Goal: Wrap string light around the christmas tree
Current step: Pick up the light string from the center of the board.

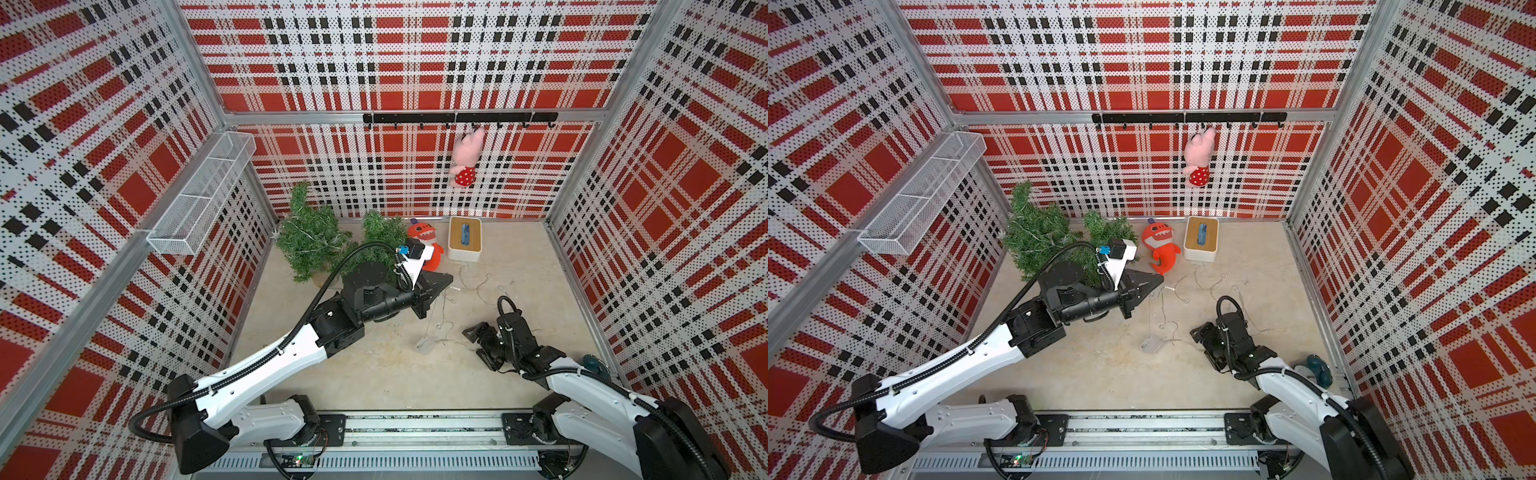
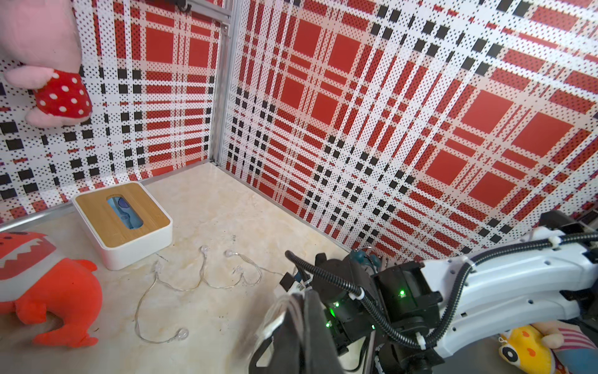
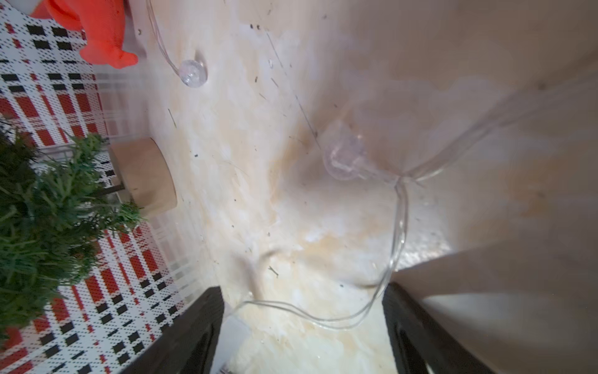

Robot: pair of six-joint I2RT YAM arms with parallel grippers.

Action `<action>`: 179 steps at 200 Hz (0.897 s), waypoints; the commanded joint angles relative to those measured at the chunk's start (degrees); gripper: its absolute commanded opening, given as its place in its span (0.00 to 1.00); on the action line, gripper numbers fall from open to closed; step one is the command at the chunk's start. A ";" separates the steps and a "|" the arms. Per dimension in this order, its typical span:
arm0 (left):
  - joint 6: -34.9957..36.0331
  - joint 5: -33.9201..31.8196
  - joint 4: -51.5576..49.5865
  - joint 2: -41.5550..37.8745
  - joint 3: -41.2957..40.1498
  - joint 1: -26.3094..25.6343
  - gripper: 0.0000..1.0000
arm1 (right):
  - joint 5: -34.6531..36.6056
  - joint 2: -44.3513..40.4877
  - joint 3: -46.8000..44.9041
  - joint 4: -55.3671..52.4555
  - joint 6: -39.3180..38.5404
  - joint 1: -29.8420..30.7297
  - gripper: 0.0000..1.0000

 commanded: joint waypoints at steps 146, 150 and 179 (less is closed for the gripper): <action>1.23 -4.78 -12.55 -6.48 7.51 0.48 0.00 | 12.15 14.32 0.19 33.12 13.03 0.19 0.29; 1.20 -4.84 -12.73 -7.05 6.90 0.71 0.00 | 11.75 13.63 0.98 31.82 11.69 -0.10 0.26; -0.15 -5.29 -12.28 -12.99 -0.17 4.71 0.00 | 12.39 5.98 9.86 17.34 -1.35 -1.72 0.13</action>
